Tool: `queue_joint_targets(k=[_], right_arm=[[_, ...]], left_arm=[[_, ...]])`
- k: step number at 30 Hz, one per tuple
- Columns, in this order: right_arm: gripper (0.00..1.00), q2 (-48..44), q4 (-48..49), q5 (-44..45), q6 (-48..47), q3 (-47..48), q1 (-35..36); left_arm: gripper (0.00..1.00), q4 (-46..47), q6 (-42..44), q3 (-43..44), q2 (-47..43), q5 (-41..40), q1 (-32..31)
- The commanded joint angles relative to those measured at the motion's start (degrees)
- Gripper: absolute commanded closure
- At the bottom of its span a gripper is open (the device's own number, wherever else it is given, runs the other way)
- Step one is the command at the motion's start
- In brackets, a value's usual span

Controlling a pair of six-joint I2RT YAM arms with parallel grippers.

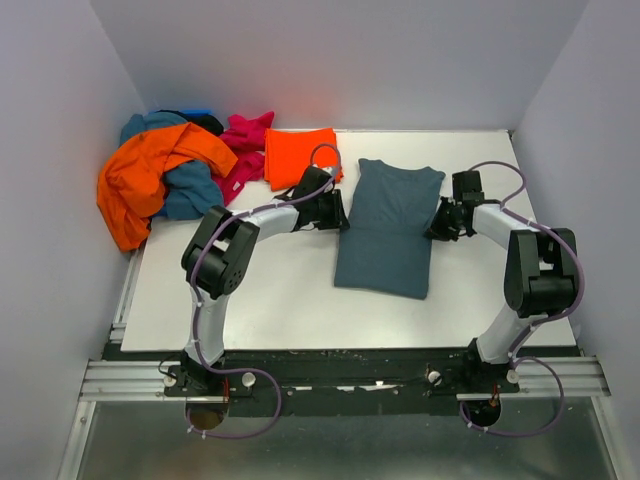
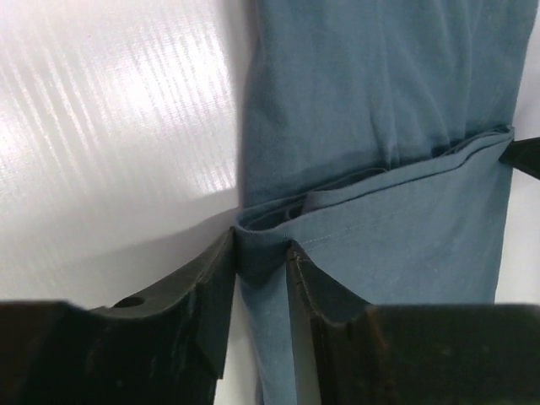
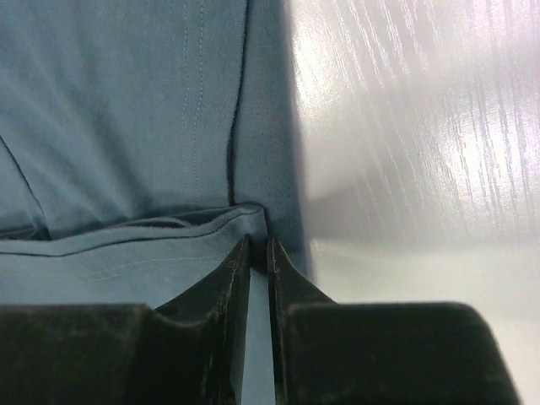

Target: Fold and stack the t-shirts

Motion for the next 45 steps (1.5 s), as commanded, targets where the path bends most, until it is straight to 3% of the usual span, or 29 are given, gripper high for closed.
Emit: queue_joint_targets(k=[1, 4, 6, 8, 11, 26, 45], right_arm=[[0.79, -0.89, 0.26, 0.52, -0.58, 1.69, 0.20], [0.90, -0.98, 0.17, 0.44, -0.67, 1.77, 0.20], [0.99, -0.89, -0.09, 0.00, -0.76, 2.04, 0.20], [0.99, -0.89, -0.36, -0.27, -0.94, 1.95, 0.20], [0.99, -2.47, -0.53, 0.17, -0.94, 1.51, 0.20], [0.99, -8.98, -5.28, 5.70, -0.76, -0.33, 0.20], [0.99, -4.85, -3.17, 12.82, 1.96, 0.02, 0.11]], left_arm=[[0.62, 3.53, -0.71, 1.69, 1.31, 3.58, 0.37], [0.65, 3.62, -1.93, 2.31, 2.54, 4.99, 0.46], [0.78, 3.70, -2.29, 2.40, 2.81, 5.16, 0.55], [0.91, 3.62, -2.03, 1.79, 1.94, 4.29, 0.55], [1.00, 5.20, -0.98, 0.21, -0.26, 2.45, 0.55], [1.00, 9.76, 0.87, -1.29, -3.96, 3.41, 0.11], [0.96, 13.99, 1.14, 1.78, 2.89, 3.58, 0.02]])
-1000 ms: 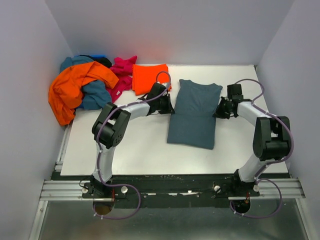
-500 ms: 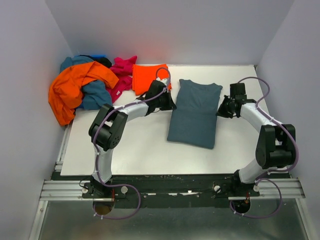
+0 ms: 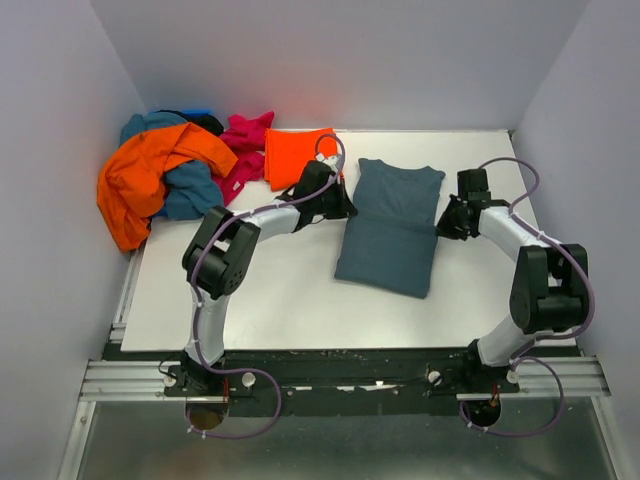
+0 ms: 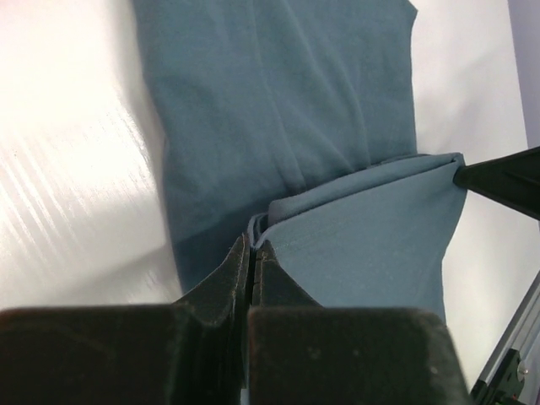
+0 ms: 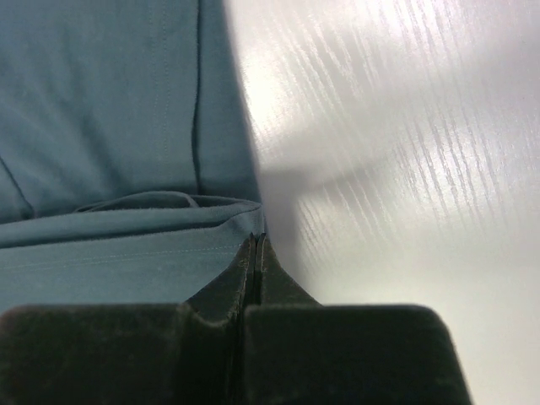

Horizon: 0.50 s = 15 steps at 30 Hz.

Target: Fold and stack the t-shirts

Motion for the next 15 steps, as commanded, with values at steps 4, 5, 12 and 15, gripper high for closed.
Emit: queue_joint_targets(k=[4, 5, 12, 15], right_arm=[[0.99, 6.40, 1.56, 3.19, 1.64, 3.01, 0.02], [0.99, 7.28, 1.47, 2.83, 1.72, 3.63, 0.02], [0.69, 1.59, 1.03, 1.95, 1.20, 2.76, 0.02], [0.68, -2.89, 0.33, 0.73, 0.94, 0.92, 0.02]], left_arm=[[0.90, 0.74, 0.39, 4.28, 6.97, 0.43, 0.13], [0.87, 0.39, 0.22, 4.46, 7.07, 0.70, 0.13], [0.45, -4.62, 2.85, 2.00, -0.74, -5.53, 0.13], [0.39, -6.20, 3.90, 1.21, -4.70, -6.51, 0.13]])
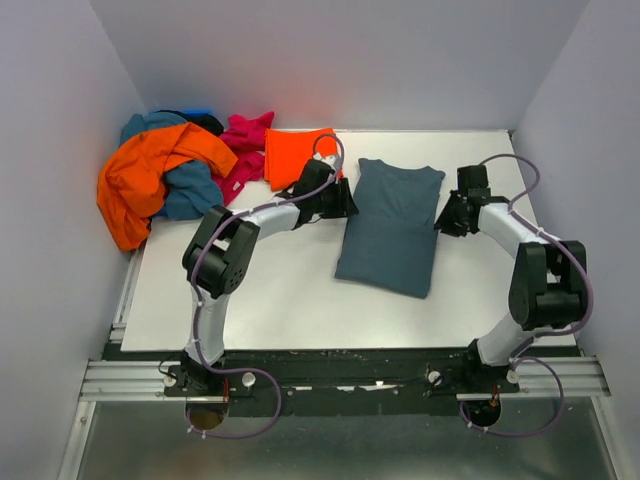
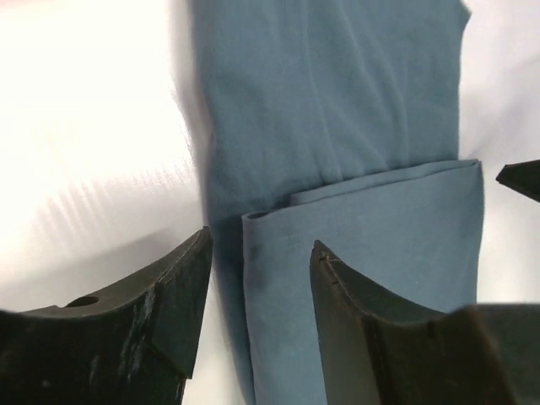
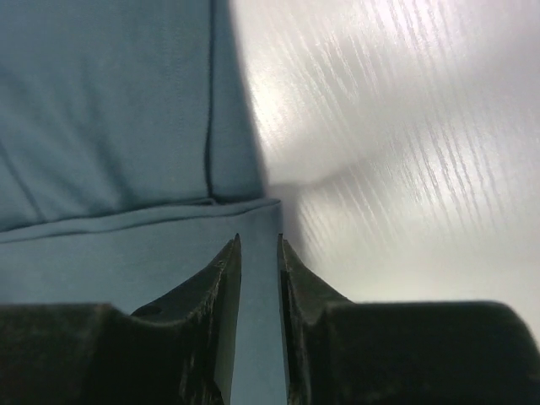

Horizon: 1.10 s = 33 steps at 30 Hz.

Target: Fold and stack the t-shirts

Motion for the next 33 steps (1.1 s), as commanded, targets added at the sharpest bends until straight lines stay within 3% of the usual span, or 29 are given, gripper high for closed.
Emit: queue_joint_targets(k=[1, 5, 7, 8, 10, 12, 13, 18, 23, 29, 33], right_arm=[[0.68, -8.19, -0.02, -1.07, -0.25, -2.38, 0.02], [0.69, -13.03, 1.20, -10.28, -1.04, -7.30, 0.11], [0.88, -14.35, 2.34, -14.24, -1.04, -9.76, 0.11], [0.99, -14.70, 2.78, -15.74, -0.95, -10.82, 0.11], [0.99, -15.49, 4.01, -19.42, -0.34, -13.37, 0.20], [0.99, -16.37, 6.12, -25.21, 0.19, -16.00, 0.20], [0.99, -16.99, 7.43, -28.81, 0.28, -17.41, 0.29], [0.99, -21.03, 18.41, -43.59, 2.65, -25.94, 1.87], [0.99, -18.93, 28.87, -50.55, 6.77, -28.93, 5.29], [0.99, -6.64, 47.15, -55.39, 14.24, -30.69, 8.02], [0.99, 1.54, 48.84, -55.39, 14.44, -29.64, 7.93]], left_arm=[[0.39, -2.91, 2.81, -1.52, -8.84, -3.53, 0.04], [0.39, -7.21, 3.08, -2.93, -11.48, -3.01, -0.83], [0.44, -8.36, 2.90, -4.85, -12.80, -3.45, -1.71], [0.52, -7.84, 2.64, -6.08, -13.58, -2.40, -2.24], [0.78, -6.17, 1.24, -8.63, -14.56, 0.84, -3.12], [0.97, -5.81, 0.01, -10.57, -15.35, 3.66, -4.00], [1.00, -5.98, -0.17, -11.45, -15.96, 4.28, -4.52], [1.00, -5.64, -0.35, -17.69, -20.70, 6.13, -6.81], [1.00, -2.83, -2.37, -21.38, -22.64, 9.73, -7.87], [1.00, -1.94, -1.93, -22.00, -20.19, 9.65, -7.96], [1.00, -0.98, -2.28, -22.52, -16.68, 10.44, -7.17]])
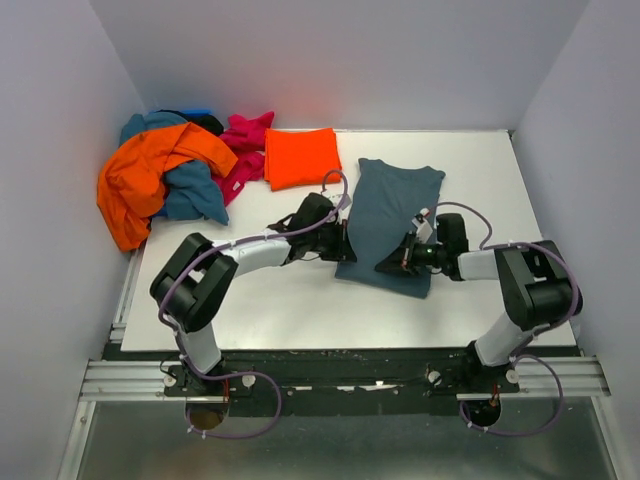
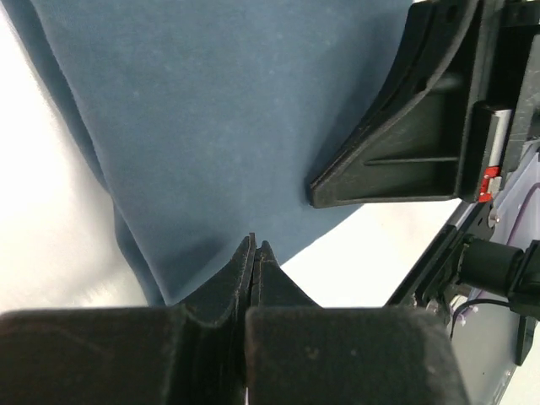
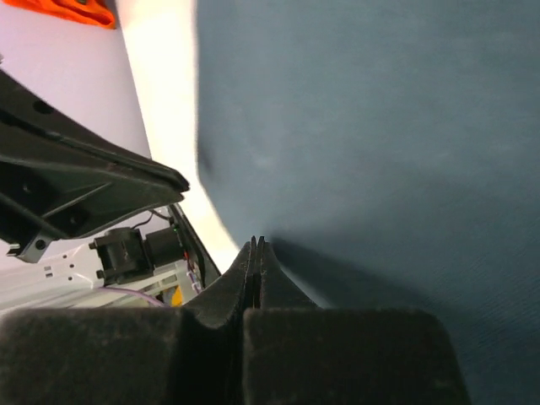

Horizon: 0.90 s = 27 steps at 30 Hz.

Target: Fold and stack the t-shirts

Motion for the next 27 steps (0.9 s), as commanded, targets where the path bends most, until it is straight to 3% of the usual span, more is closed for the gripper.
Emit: queue_joint_targets(k=[1, 9, 14, 20, 27], right_arm=[[0.99, 6.62, 7.43, -3.11, 1.89, -0.77, 0.02], [0.99, 8.92, 1.63, -0.47, -1.81, 1.07, 0.02], [0.99, -0.21, -8.65, 2.34, -5.67, 2.93, -0.07], [0.99, -8.57, -8.23, 1.73, -4.63, -3.30, 0.02], [0.99, 2.57, -4.71, 2.87, -5.59, -3.94, -0.07]], left_arm=[[1.00, 2.47, -0.58, -1.67, 4.31, 2.00, 0.94], [1.00, 0.02, -0.14, -3.00, 6.96, -2.12, 1.47], [1.00, -3.84, 1.27, -2.91, 0.03, -5.64, 1.38], [0.95, -4.21, 2.23, -3.17, -5.17, -4.85, -1.60], [0.97, -1.74, -0.40, -3.70, 2.38, -0.72, -2.48]])
